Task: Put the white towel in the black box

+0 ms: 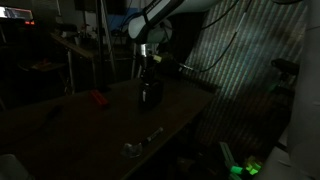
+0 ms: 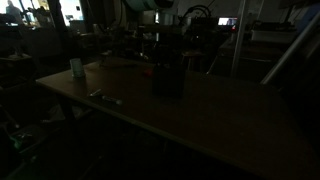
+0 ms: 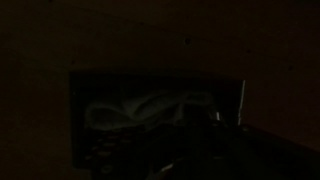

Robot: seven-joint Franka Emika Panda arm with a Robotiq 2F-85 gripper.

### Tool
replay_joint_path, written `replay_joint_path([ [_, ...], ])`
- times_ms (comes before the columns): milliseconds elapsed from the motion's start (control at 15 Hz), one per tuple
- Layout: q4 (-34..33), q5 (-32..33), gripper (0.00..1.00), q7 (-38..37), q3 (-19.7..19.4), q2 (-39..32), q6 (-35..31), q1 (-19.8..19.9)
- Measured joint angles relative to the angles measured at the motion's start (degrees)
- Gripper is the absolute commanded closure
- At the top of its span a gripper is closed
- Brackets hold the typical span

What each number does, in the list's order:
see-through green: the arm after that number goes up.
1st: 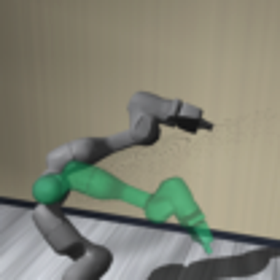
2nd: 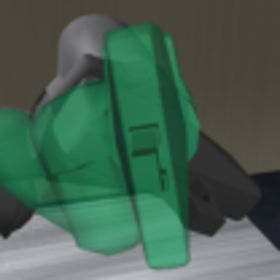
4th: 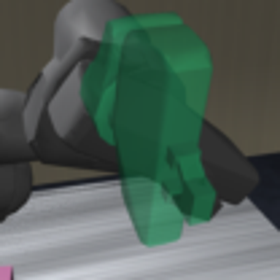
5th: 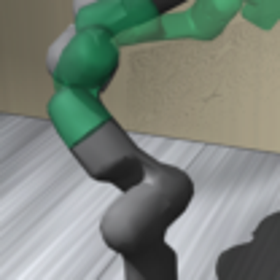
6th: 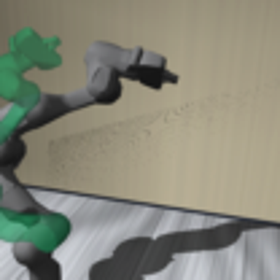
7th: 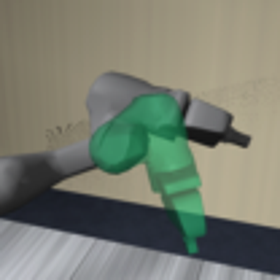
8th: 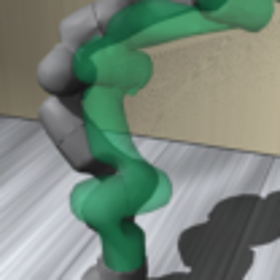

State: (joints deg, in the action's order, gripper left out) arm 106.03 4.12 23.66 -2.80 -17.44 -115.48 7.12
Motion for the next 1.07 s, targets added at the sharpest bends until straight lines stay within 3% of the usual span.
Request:
replay_joint_path([
  [1067,1.6,-1.32,1.0,-1.0,-0.2,-0.53,-2.6,0.48],
])
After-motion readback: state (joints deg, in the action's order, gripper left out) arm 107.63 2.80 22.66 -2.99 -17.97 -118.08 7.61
